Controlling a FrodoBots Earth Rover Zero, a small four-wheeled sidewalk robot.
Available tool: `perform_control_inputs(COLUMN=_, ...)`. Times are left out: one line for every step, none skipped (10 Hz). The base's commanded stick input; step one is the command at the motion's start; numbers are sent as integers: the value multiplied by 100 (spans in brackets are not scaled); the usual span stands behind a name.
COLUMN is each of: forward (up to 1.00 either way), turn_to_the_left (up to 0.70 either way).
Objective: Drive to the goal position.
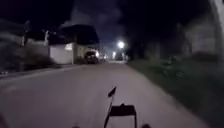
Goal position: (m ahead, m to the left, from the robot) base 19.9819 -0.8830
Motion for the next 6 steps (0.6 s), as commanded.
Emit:
perform_control_inputs(forward=50, turn_to_the_left=0)
perform_control_inputs(forward=50, turn_to_the_left=0)
perform_control_inputs(forward=50, turn_to_the_left=0)
perform_control_inputs(forward=50, turn_to_the_left=0)
perform_control_inputs(forward=50, turn_to_the_left=0)
perform_control_inputs(forward=50, turn_to_the_left=0)
